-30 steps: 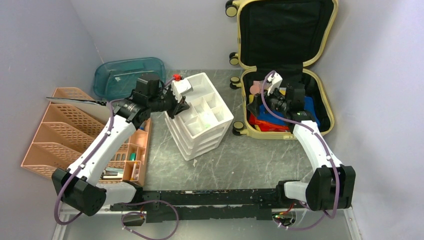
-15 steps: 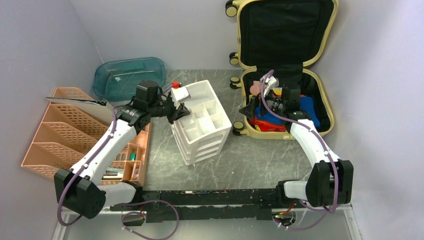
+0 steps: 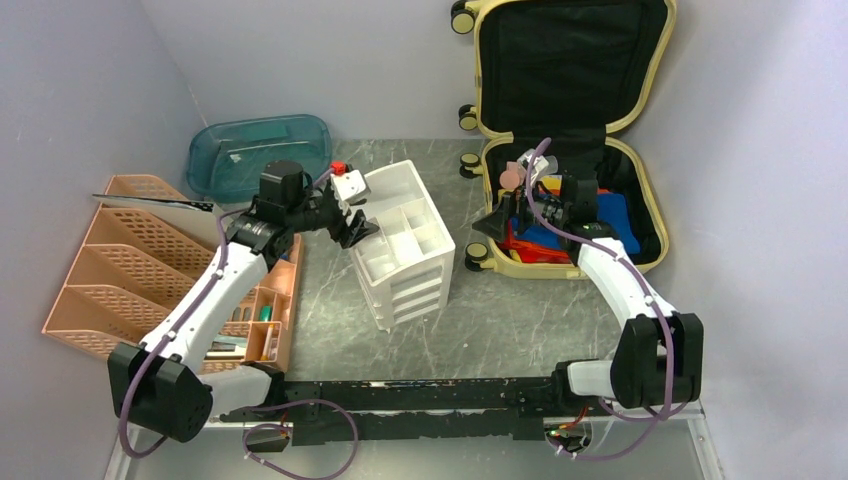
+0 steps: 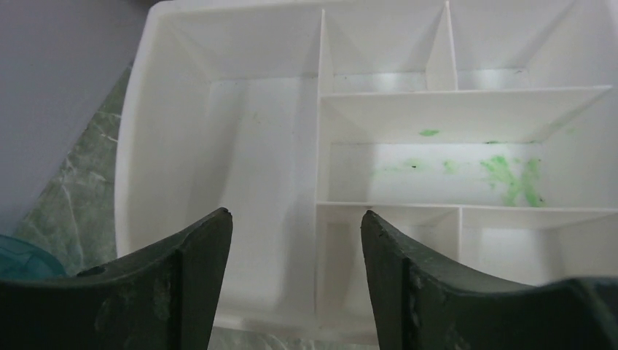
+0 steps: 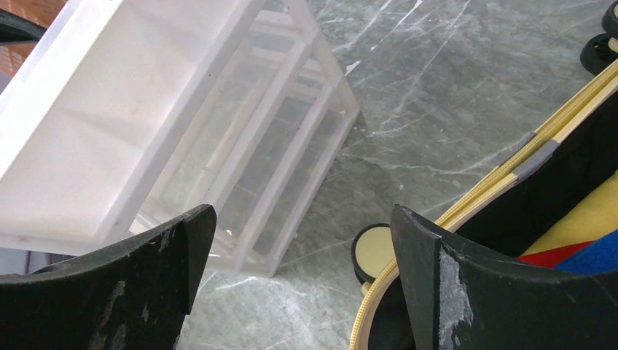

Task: Open, take out, and arrange the luggage
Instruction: Place the storage box at the center of the board, then open the drawer in the storage box.

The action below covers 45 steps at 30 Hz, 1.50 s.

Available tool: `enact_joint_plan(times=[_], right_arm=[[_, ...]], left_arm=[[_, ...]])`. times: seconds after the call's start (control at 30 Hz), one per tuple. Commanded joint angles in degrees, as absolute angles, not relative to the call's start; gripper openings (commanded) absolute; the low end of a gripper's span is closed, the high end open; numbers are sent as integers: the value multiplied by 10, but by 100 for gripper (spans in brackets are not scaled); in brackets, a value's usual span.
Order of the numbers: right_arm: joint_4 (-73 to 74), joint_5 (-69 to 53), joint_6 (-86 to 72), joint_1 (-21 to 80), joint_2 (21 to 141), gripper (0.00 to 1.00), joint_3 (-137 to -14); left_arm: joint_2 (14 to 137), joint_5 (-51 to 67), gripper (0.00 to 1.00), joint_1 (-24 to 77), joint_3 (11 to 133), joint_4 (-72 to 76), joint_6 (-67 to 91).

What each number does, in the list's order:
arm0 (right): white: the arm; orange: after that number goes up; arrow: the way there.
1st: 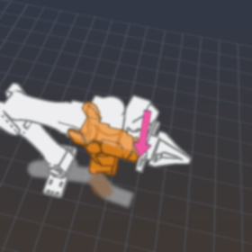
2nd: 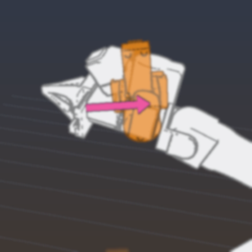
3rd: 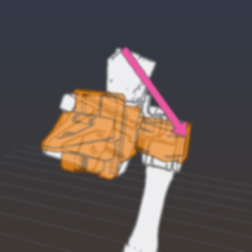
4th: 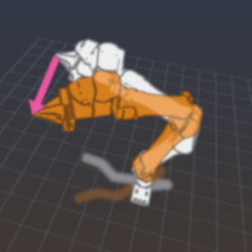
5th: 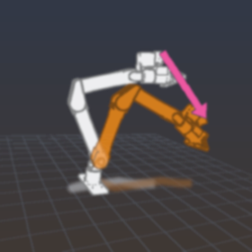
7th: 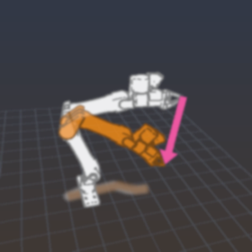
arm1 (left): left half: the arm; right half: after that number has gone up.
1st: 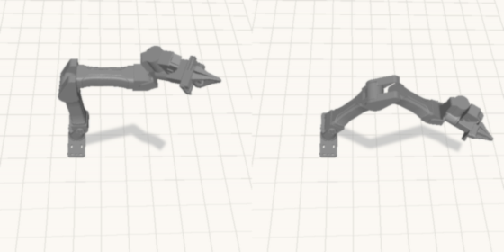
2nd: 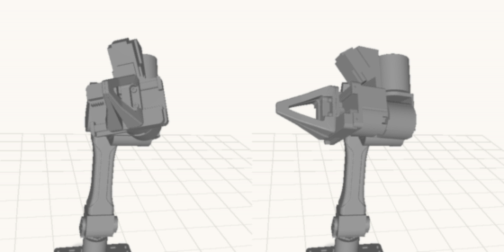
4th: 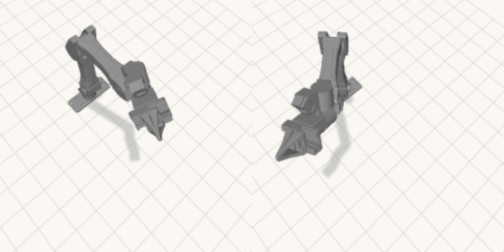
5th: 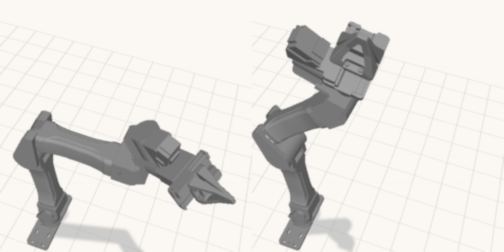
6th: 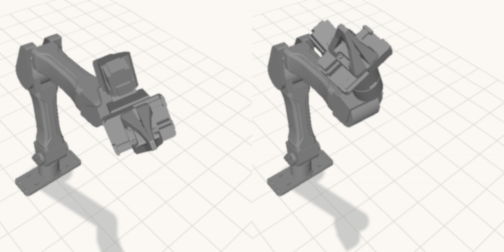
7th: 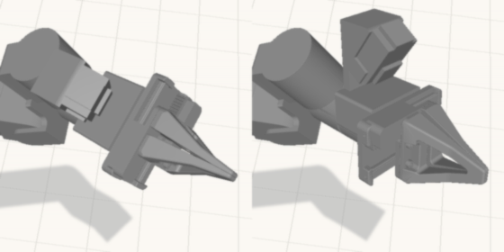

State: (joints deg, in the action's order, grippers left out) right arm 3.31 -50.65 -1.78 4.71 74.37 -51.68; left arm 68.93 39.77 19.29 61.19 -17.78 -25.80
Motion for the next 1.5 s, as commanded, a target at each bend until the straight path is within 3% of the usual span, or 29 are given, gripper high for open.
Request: enact_joint_plan(times=[0.0,0.17,0.4,0.5,0.6,0.77,0.93,1.47], right_arm=[[2,-539,-26,50,751,95,-519],[29,-531,-5,70,761,94,-543],[94,-573,24,80,822,85,-636],[110,-607,21,80,864,66,-672],[108,-650,2,80,901,37,-691],[130,-686,-5,87,939,0,-704],[152,-735,11,99,953,0,-715],[86,-807,-39,166,976,0,-672]], left_arm=[[657,377,74,182,633,-155,-240],[620,349,86,145,645,-166,-200],[573,329,83,127,627,-230,-252],[558,339,79,127,608,-259,-288],[553,366,74,127,593,-281,-310],[562,411,60,127,592,-298,-321],[574,442,51,127,594,-290,-315],[600,432,52,137,593,-288,-315]])
